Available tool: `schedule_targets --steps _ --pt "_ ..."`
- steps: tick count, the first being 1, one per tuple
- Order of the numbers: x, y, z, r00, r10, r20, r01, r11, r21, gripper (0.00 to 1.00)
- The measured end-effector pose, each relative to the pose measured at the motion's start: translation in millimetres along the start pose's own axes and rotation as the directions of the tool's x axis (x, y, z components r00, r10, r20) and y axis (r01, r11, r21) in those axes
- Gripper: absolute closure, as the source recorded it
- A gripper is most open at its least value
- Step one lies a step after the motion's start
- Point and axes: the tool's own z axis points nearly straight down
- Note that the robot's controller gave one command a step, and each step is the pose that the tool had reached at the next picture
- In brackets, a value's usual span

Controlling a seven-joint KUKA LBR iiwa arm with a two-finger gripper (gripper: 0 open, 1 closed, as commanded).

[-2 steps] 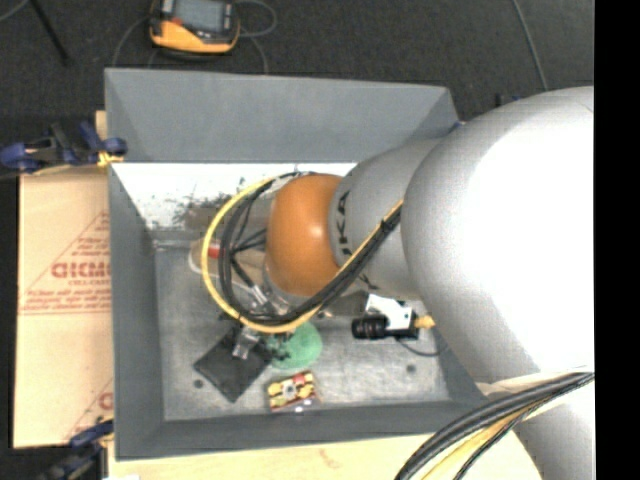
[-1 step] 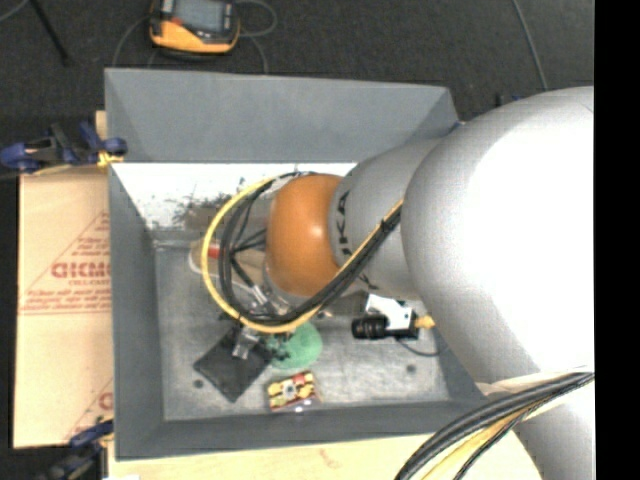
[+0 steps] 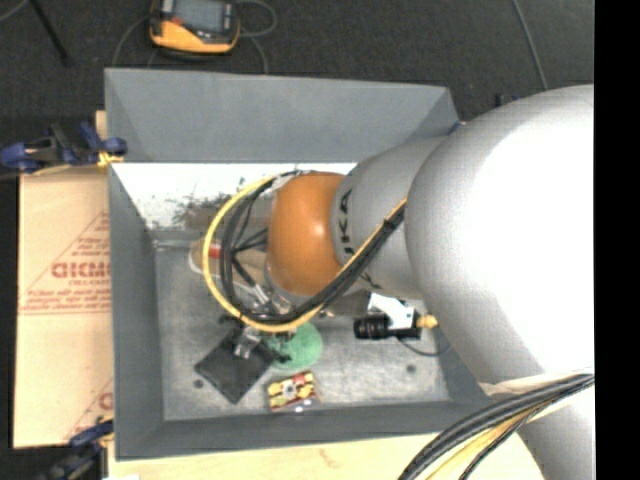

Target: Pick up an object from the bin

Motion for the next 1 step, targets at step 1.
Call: schedule_targets --steps 1 --pt "2.1 -1.9 -19.3 1.0 -0.002 -0.01 0.002 1.0 0.008 1.0"
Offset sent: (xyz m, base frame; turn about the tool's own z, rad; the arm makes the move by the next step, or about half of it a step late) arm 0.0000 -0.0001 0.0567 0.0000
